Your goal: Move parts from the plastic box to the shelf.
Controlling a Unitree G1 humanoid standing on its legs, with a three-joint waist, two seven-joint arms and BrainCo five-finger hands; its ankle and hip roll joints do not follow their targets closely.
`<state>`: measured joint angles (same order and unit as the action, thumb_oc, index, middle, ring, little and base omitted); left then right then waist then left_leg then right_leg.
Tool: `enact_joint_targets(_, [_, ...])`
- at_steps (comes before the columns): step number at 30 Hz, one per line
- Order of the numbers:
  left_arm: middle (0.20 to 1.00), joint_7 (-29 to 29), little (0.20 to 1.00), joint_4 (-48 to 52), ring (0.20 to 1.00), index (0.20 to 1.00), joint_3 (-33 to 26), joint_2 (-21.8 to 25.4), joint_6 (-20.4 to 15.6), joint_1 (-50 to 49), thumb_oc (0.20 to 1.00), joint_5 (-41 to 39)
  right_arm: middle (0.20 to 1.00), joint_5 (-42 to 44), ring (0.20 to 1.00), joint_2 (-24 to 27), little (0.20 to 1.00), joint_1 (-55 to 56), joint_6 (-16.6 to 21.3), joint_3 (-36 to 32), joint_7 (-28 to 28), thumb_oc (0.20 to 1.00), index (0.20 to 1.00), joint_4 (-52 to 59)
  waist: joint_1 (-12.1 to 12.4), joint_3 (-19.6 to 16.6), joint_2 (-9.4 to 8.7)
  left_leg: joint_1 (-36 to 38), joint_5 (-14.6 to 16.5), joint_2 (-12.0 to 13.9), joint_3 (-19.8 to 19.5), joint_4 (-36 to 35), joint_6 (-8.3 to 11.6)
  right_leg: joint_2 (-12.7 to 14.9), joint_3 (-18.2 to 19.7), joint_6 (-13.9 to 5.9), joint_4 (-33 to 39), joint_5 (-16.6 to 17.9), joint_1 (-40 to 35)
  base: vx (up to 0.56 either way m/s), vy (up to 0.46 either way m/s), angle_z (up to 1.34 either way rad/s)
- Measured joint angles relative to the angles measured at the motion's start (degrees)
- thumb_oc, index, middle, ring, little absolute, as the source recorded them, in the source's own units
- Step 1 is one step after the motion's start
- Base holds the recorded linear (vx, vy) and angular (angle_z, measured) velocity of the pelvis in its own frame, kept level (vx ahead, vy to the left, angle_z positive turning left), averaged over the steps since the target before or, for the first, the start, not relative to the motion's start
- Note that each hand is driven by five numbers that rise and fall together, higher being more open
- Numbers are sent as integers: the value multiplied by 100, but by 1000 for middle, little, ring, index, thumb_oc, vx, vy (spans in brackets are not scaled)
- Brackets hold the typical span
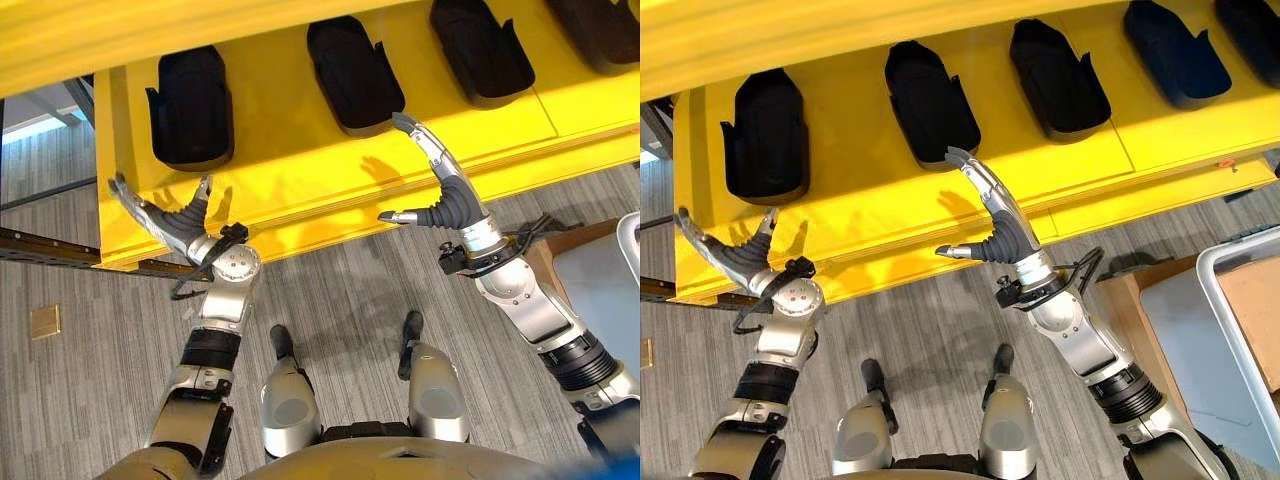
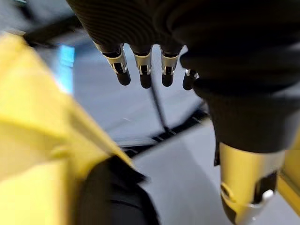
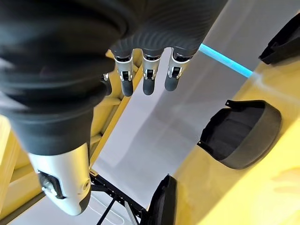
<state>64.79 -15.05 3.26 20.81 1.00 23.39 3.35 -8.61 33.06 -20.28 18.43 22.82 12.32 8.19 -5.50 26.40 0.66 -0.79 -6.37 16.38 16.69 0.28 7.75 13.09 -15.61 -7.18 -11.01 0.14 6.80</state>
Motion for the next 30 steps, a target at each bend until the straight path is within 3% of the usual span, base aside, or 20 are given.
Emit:
enact_joint_targets(2, [1000,-234,1000,-271,1000,1000,129,87,147,213,1000,26,1000,6,1000,199,1000,-14,1,7,-109,1000,1000,0,-19,-57,101,-10,8,-44,31,-1,-10,34,53,-13,20,41,41,19,73,-9])
enact_joint_targets(7, [1000,-170,1000,-895,1000,1000,170,168,267,365,1000,279,1000,50,1000,256,1000,-58,1,14,-239,1000,1000,-1,-138,-92,162,-8,9,-47,82,-1,-12,35,90,-4,10,51,81,-7,41,-5])
enact_joint_targets(11, [1000,-104,1000,-941,1000,1000,344,639,507,478,1000,524,1000,50,1000,360,1000,-78,6,38,-313,1000,1000,-1,-146,-102,179,-20,9,-55,180,-3,-11,25,217,-5,8,96,200,-10,20,-14])
enact_joint_targets(14, [1000,-48,1000,-1123,1000,1000,350,568,601,483,1000,306,1000,49,1000,394,1000,-85,6,38,-313,1000,1000,-3,-156,-105,186,-17,9,-55,179,-3,-11,23,223,-5,5,96,202,0,0,0])
enact_joint_targets(19, [1000,580,1000,-1612,1000,1000,-144,-60,635,375,1000,-641,1000,46,1000,388,1000,-100,6,38,-315,1000,1000,-3,-130,-107,189,-18,9,-50,174,-3,-11,18,222,-5,4,97,202,0,0,0])
enact_joint_targets(22, [1000,690,1000,-1626,1000,1000,-396,-49,623,332,1000,-732,1000,46,1000,403,1000,-164,4,37,-313,1000,1000,-3,-134,-110,188,-17,9,-46,173,-2,-11,15,222,-2,1,99,202,0,0,0])
enact_joint_targets(30, [1000,431,1000,-1853,1000,1000,-381,9,549,498,1000,-1041,1000,53,1000,404,1000,-226,-4,35,-322,1000,1000,-3,-186,-110,187,-26,8,-47,181,1,-10,15,235,0,-2,101,221,-14,10,-1])
